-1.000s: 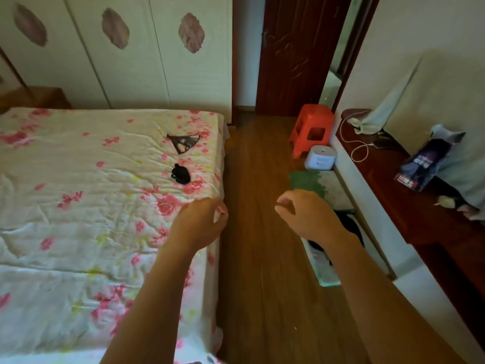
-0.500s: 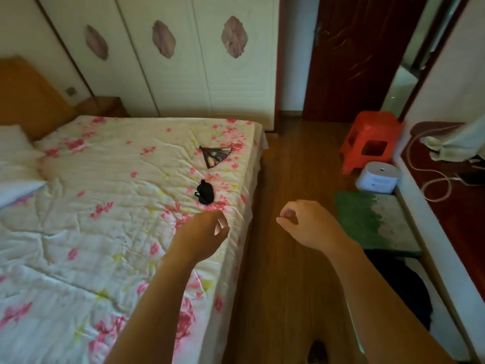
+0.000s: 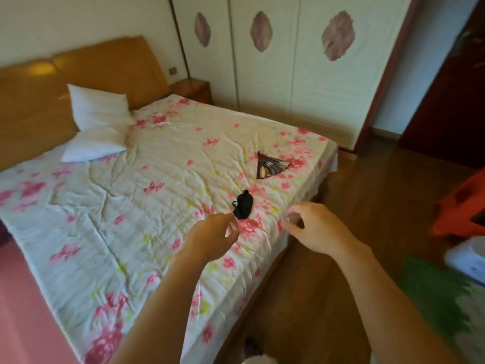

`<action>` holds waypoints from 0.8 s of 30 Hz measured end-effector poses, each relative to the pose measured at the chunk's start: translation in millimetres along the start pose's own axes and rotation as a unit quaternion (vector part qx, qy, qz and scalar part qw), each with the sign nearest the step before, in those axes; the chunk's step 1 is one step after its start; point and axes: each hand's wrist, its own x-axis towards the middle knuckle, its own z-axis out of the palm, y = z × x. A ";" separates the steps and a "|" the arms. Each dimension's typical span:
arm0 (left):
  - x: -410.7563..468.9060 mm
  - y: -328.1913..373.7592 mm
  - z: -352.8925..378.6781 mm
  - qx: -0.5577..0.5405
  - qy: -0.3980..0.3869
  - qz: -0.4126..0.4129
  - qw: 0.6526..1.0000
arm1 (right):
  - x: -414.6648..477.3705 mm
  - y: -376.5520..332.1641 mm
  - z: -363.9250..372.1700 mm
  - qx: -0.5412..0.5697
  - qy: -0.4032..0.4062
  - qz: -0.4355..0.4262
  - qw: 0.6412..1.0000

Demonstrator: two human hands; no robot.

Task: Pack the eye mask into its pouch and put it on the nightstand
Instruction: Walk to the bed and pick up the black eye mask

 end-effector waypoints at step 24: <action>280.7 -19.8 -12.1 -0.032 0.065 -0.164 0.984 | 349.8 85.9 -35.9 -0.028 -0.106 -0.158 0.981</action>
